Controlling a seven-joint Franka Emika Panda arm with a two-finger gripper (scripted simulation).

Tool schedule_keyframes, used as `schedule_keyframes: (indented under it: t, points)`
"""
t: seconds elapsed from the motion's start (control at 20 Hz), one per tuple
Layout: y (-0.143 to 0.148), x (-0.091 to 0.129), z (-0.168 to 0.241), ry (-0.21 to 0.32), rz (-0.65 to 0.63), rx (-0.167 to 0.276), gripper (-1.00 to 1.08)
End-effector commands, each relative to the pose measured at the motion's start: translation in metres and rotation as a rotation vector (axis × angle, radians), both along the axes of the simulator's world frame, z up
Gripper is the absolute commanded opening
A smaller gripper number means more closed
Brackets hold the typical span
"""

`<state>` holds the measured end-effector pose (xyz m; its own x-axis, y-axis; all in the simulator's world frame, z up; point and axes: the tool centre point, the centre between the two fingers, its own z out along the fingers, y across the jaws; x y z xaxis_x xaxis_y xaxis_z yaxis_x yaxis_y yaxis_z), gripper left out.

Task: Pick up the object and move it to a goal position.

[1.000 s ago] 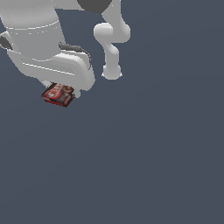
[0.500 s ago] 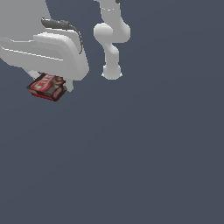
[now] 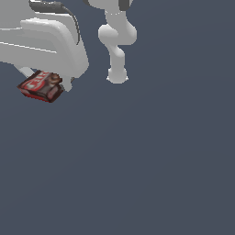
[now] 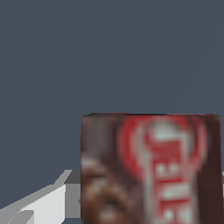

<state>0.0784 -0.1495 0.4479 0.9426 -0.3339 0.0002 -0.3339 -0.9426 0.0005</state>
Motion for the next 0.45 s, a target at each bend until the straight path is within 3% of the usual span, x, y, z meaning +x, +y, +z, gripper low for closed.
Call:
schedule_keyframes:
  t: [0.0,0.4]
  points:
    - [-0.0004,0.0014,0.0028,0.0,0.0,0.0,-1.0]
    - [-0.0012,0.0029,0.0057,0.0,0.0,0.001,-1.0]
